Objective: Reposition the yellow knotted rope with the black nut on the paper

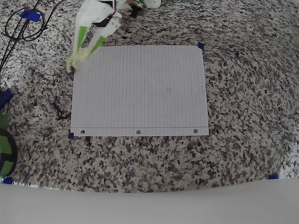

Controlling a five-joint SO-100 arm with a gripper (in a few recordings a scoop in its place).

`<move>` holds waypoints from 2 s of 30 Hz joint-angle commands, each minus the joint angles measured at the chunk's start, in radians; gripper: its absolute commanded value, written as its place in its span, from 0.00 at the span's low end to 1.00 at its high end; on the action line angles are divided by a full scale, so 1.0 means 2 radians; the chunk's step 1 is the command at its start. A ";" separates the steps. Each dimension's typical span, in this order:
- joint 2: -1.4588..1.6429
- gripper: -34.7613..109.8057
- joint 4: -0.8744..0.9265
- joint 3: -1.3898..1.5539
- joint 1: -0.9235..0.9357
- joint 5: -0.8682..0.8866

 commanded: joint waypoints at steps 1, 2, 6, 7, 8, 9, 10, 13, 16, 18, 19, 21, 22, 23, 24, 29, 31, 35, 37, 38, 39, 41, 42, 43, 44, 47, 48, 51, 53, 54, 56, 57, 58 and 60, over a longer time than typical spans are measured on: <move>0.050 0.24 0.004 0.021 -0.046 -0.017; 0.057 0.24 0.005 0.021 -0.058 -0.026; 0.080 0.24 0.012 0.021 -0.110 -0.051; 0.083 0.24 0.013 0.023 -0.120 -0.052; 0.084 0.24 0.014 0.025 -0.130 -0.054; 0.084 0.24 0.014 0.025 -0.139 -0.058; 0.084 0.24 0.018 0.025 -0.145 -0.058; 0.082 0.24 0.029 0.025 -0.152 -0.058; 0.080 0.24 0.031 0.022 -0.150 -0.058; 0.081 0.24 0.031 0.016 -0.137 -0.067; 0.081 0.24 0.031 0.011 -0.124 -0.075; 0.073 0.24 0.029 -0.001 -0.087 -0.077; 0.064 0.24 0.025 -0.007 -0.067 -0.078; 0.051 0.24 0.018 -0.013 -0.044 -0.078; 0.038 0.24 0.010 -0.019 -0.024 -0.077; -0.010 0.24 -0.004 -0.043 0.053 -0.071; -0.011 0.24 -0.003 -0.044 0.063 -0.071; 0.007 0.24 0.015 -0.041 0.044 -0.077; 0.013 0.24 0.037 -0.039 0.011 -0.078; 0.016 0.24 0.041 -0.037 -0.008 -0.081; 0.018 0.24 0.042 -0.034 -0.032 -0.095; 0.021 0.24 0.057 -0.032 -0.076 -0.113; 0.022 0.24 0.063 -0.032 -0.095 -0.114; 0.024 0.24 0.067 -0.032 -0.114 -0.119; 0.025 0.24 0.078 -0.032 -0.131 -0.120; 0.033 0.24 0.127 -0.032 -0.174 -0.120; 0.038 0.24 0.147 -0.032 -0.188 -0.120; 0.058 0.26 0.216 -0.032 -0.213 -0.120; 0.065 0.28 0.245 -0.032 -0.229 -0.120; 0.068 0.30 0.256 -0.032 -0.234 -0.120; 0.075 0.39 0.278 -0.032 -0.246 -0.125; 0.078 0.45 0.287 -0.032 -0.252 -0.130; 0.081 0.53 0.297 -0.032 -0.258 -0.131; 0.086 0.63 0.310 -0.031 -0.265 -0.147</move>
